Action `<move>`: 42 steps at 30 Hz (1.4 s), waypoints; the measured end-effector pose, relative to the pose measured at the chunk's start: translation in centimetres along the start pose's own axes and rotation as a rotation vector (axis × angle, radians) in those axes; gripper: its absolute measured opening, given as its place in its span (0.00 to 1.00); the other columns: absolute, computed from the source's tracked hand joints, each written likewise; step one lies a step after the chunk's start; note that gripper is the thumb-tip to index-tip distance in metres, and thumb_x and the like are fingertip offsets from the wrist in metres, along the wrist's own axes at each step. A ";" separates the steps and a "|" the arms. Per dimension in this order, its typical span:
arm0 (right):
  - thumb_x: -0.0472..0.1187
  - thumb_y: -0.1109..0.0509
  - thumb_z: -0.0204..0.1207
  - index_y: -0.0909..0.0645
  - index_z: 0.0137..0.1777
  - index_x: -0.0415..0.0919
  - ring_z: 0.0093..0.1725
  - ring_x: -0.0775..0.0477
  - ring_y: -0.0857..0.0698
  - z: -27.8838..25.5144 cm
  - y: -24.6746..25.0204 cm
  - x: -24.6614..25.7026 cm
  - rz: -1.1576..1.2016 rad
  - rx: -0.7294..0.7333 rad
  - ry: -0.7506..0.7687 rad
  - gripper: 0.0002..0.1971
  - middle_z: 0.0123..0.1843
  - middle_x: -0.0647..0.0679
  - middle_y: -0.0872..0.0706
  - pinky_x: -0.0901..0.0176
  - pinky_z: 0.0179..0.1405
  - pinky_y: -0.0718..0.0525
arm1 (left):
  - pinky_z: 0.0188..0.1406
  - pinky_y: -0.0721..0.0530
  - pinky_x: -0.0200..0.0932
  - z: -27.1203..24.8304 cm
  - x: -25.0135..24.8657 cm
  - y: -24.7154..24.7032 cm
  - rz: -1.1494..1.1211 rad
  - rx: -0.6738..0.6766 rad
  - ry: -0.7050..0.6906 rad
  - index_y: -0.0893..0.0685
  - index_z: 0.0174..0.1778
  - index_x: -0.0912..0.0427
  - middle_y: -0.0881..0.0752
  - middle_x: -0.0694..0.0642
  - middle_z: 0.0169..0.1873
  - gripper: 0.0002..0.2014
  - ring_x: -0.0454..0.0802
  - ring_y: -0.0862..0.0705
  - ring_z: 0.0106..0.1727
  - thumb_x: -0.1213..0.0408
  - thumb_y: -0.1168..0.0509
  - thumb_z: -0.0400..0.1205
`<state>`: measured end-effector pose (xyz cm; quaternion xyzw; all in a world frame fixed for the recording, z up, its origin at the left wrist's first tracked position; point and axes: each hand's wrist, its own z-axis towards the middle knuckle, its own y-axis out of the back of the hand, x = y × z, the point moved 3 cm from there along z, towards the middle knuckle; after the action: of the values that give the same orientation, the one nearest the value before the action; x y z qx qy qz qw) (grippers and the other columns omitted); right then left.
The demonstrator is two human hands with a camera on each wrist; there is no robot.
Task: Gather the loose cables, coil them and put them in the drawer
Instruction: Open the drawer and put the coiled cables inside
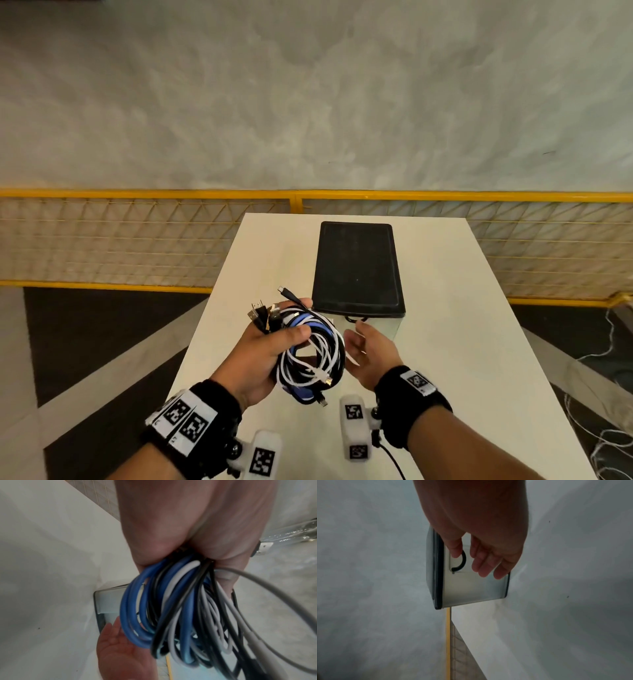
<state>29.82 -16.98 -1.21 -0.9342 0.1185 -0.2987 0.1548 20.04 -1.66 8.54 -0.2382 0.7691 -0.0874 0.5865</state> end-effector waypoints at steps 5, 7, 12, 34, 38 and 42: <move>0.45 0.30 0.80 0.17 0.62 0.41 0.63 0.41 0.14 0.8 -1.7 -0.3 0.104 -0.001 -0.046 0.14 0.56 0.47 0.10 0.37 0.71 0.23 | 0.56 0.11 0.59 -0.4 0.4 0.1 -0.012 -0.013 0.021 0.14 0.63 0.60 0.10 0.69 0.53 0.22 0.65 0.11 0.55 0.74 0.29 0.72; 0.47 0.28 0.78 0.17 0.60 0.42 0.58 0.43 0.13 0.9 -1.6 -0.7 0.101 -0.026 -0.042 0.14 0.52 0.47 0.11 0.39 0.67 0.20 | 0.58 0.13 0.60 -0.5 0.4 0.2 0.004 -0.010 0.025 0.14 0.63 0.61 0.11 0.70 0.54 0.23 0.65 0.11 0.56 0.76 0.27 0.72; 0.47 0.29 0.75 0.16 0.55 0.44 0.46 0.45 0.14 0.5 -0.7 -1.3 0.004 -0.044 0.014 0.11 0.43 0.47 0.13 0.42 0.61 0.19 | 0.50 0.10 0.53 -0.5 0.0 0.6 0.027 0.006 0.025 0.14 0.63 0.61 0.09 0.66 0.51 0.22 0.60 0.09 0.52 0.73 0.29 0.71; 0.46 0.25 0.71 0.13 0.45 0.45 0.41 0.47 0.13 -9.1 6.9 -7.2 -0.403 0.054 -0.201 0.07 0.42 0.47 0.09 0.53 0.47 0.24 | 0.52 0.11 0.52 3.0 0.2 -1.2 0.300 0.058 0.183 0.14 0.61 0.66 0.09 0.68 0.53 0.15 0.60 0.10 0.50 0.78 0.32 0.79; 0.47 0.26 0.72 0.11 0.47 0.45 0.41 0.45 0.13 -9.2 6.9 -7.1 -0.416 0.067 -0.217 0.08 0.42 0.46 0.09 0.52 0.47 0.25 | 0.55 0.11 0.60 6.2 3.9 -3.6 0.509 0.135 0.591 0.13 0.49 0.72 0.08 0.68 0.41 0.06 0.60 0.09 0.38 0.74 0.30 0.79; 0.47 0.24 0.70 0.10 0.51 0.43 0.41 0.43 0.14 -9.2 7.4 -6.7 -0.407 0.105 -0.236 0.13 0.42 0.44 0.09 0.55 0.41 0.27 | 0.57 0.14 0.59 8.6 6.6 -5.6 0.648 0.226 0.913 0.13 0.41 0.67 0.08 0.63 0.31 0.09 0.58 0.10 0.37 0.66 0.33 0.82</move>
<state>18.11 -23.74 -0.27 -0.9580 -0.1067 -0.2181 0.1525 28.37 -8.35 2.64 0.1360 0.9642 -0.0788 0.2136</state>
